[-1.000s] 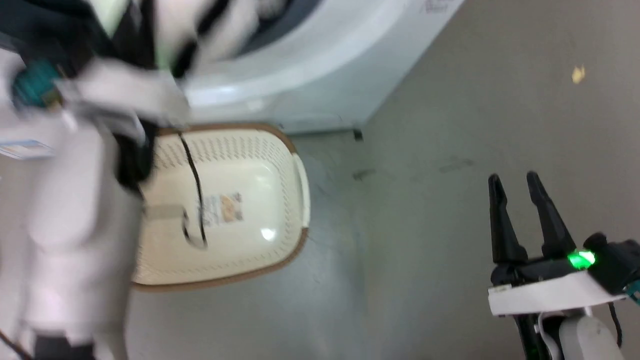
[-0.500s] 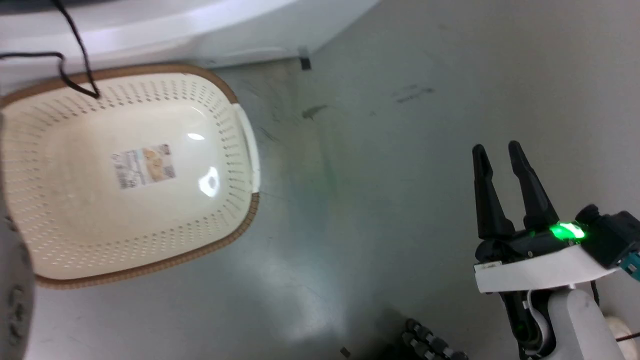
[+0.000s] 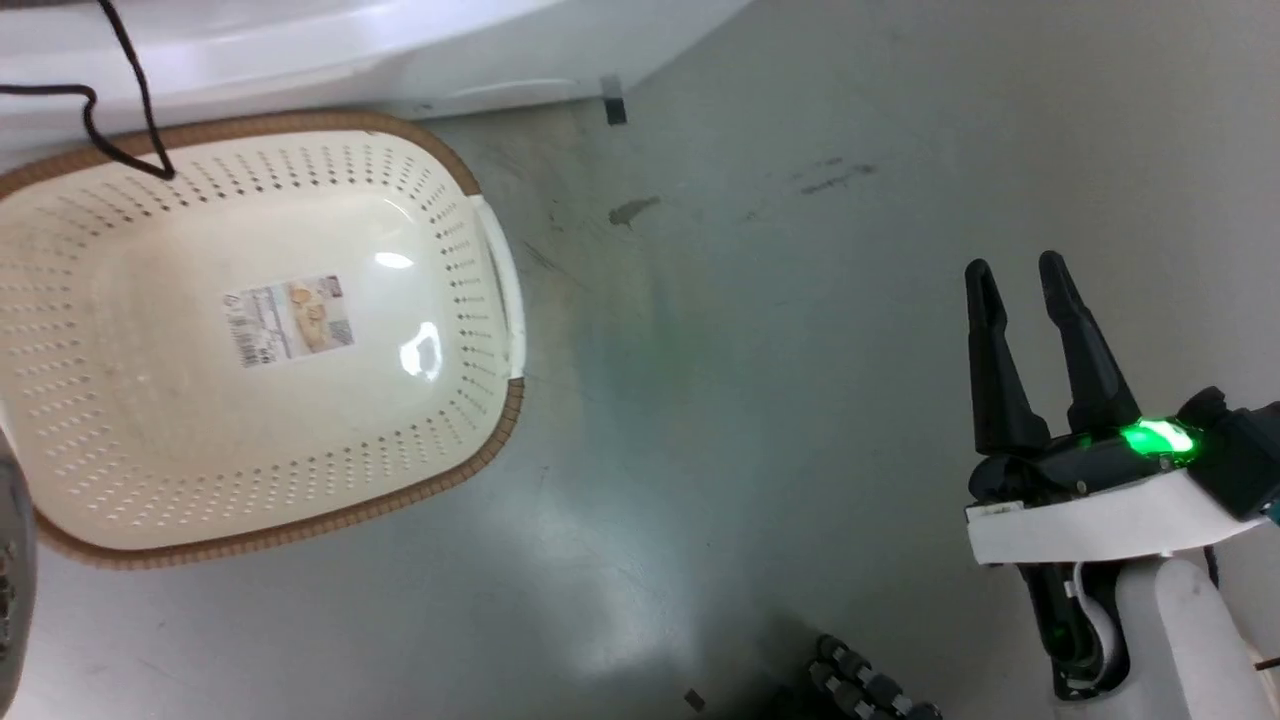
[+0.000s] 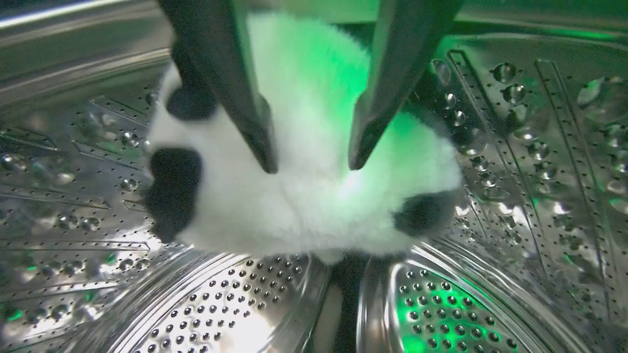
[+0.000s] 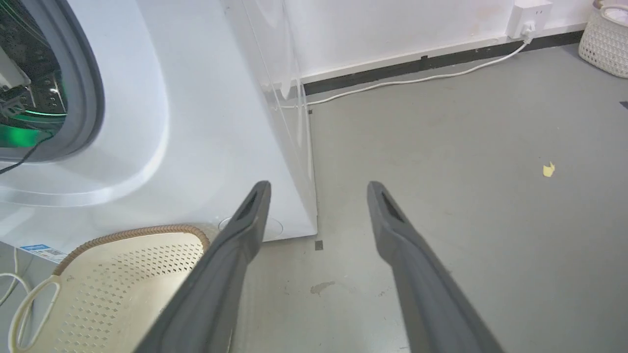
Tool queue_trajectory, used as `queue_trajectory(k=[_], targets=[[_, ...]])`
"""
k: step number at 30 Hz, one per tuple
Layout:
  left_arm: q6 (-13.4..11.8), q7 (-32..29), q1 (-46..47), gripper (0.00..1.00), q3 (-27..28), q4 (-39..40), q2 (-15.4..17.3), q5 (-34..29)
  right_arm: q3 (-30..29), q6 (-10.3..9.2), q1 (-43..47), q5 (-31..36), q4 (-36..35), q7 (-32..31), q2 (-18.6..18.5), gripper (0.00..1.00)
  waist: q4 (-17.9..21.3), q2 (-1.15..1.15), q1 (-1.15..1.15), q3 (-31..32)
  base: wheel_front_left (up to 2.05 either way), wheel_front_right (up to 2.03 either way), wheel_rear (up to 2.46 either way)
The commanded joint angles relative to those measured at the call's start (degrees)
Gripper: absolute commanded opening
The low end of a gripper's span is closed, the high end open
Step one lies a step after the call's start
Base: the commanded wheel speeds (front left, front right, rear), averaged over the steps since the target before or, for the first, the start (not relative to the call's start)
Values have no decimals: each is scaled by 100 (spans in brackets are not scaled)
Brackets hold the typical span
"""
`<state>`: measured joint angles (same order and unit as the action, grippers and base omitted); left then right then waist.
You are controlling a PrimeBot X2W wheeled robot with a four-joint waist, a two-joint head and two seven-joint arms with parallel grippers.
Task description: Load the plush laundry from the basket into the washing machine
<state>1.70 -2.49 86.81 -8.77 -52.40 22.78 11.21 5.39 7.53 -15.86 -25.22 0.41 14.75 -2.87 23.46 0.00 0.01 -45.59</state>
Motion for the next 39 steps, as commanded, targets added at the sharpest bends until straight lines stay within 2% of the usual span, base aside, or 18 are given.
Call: queue_trajectory(k=[1, 5, 11, 16, 23, 28, 33, 39], targets=[[8, 133, -112, 100, -6, -144, -26, 24, -68, -4, -88, 67, -35, 25, 0, 100, -107, 0, -1, 151, 0, 0, 0], [56, 638, -407, 100, 63, -399, -186, 192, -222, -4, -33, 245, -35, 25, 0, 100, -309, 0, -1, 540, 0, 0, 0], [285, 1460, -1260, 100, 103, -739, -489, 452, -464, -4, 174, 605, -46, 25, 0, 100, -691, 0, -1, 1444, 0, 0, 0], [464, 1732, -2197, 100, 96, -520, -750, 626, -630, -4, 464, 881, -28, 25, 0, 100, -1036, 0, -1, 2277, 0, 0, 0], [536, 1747, -4149, 100, 305, 1194, -1178, 715, -756, -4, 923, 1198, 0, 25, 0, 100, -1515, 0, -1, 3285, 0, 0, 0], [523, 1747, -5730, 100, 507, 2444, -1481, 629, -810, -4, 1178, 1359, 12, 25, 0, 100, -1783, 0, -1, 3754, 0, 0, 0], [430, 1748, -6922, 100, 613, 3316, -1703, 484, -801, -4, 1411, 1492, 87, 25, 0, 100, -1968, 0, -1, 4056, 0, 0, 0], [219, 1748, -7909, 100, 634, 3856, -1814, 162, -607, -4, 1667, 1743, 174, 25, 0, 100, -2079, 0, -1, 4310, 0, 0, 0]])
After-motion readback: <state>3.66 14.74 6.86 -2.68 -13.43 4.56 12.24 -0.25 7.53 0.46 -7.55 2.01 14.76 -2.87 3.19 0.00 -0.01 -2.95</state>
